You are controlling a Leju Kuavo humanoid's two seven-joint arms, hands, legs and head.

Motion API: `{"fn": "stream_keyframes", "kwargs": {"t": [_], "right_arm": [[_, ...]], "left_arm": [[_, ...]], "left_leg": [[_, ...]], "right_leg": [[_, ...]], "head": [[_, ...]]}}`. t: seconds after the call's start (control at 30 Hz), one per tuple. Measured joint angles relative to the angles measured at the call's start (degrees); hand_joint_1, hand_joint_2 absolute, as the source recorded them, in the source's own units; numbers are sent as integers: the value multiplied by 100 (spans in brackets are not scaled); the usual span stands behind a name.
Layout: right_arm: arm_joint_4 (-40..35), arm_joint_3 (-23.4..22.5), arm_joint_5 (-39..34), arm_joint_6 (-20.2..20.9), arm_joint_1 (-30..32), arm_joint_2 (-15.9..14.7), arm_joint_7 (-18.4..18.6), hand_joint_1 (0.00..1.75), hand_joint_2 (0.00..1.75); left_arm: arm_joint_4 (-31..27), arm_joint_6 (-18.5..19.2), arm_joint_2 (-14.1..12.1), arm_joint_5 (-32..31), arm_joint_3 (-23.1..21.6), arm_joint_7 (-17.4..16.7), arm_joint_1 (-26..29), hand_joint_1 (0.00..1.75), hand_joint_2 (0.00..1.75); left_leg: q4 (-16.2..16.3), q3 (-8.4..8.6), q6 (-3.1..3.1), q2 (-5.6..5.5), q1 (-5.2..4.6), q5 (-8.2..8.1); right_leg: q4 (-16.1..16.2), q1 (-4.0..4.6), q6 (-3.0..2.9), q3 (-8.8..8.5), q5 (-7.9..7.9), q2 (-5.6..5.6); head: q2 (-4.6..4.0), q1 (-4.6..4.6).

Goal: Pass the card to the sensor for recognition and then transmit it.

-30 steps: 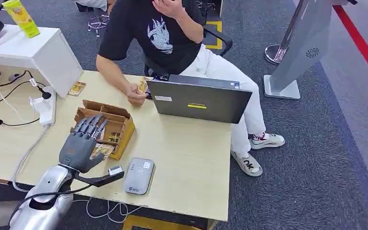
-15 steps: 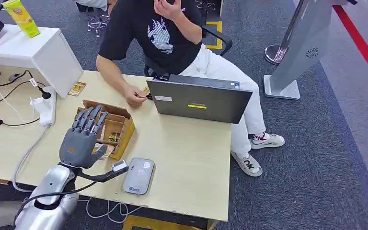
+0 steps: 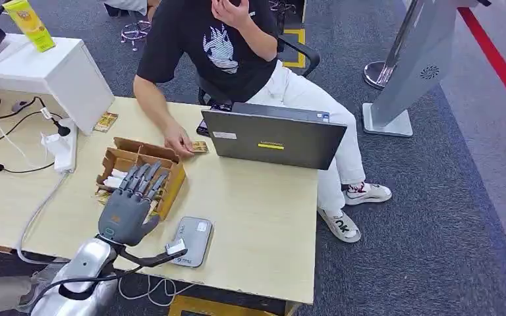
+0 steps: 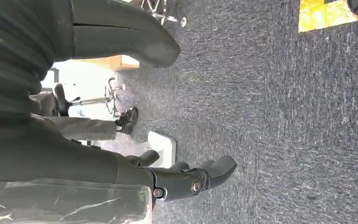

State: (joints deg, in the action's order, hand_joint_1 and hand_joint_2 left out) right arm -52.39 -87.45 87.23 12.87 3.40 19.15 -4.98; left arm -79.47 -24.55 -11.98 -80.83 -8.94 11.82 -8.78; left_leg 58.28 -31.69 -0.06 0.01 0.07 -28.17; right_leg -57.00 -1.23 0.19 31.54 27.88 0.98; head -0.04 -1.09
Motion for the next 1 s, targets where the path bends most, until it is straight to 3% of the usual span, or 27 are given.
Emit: {"fn": "stream_keyframes", "kwargs": {"t": [0.3,0.6,1.0], "right_arm": [[0,0,0,-2,0,0,0,0,175],[-2,0,0,0,0,0,0,0,175],[-2,0,0,-2,1,0,0,0,175]], "left_arm": [[85,0,-7,-28,-63,0,2,0,175],[343,77,-284,-146,-225,-249,11,0,175],[557,74,-433,-243,-225,-431,15,0,175]], "left_leg": [[0,0,0,0,0,0],[0,0,0,0,1,0],[0,0,0,0,1,0]], "right_leg": [[0,0,0,0,0,-1],[-1,1,0,0,0,0],[0,0,0,-1,0,0]], "head": [[0,0],[0,0],[0,0]]}}
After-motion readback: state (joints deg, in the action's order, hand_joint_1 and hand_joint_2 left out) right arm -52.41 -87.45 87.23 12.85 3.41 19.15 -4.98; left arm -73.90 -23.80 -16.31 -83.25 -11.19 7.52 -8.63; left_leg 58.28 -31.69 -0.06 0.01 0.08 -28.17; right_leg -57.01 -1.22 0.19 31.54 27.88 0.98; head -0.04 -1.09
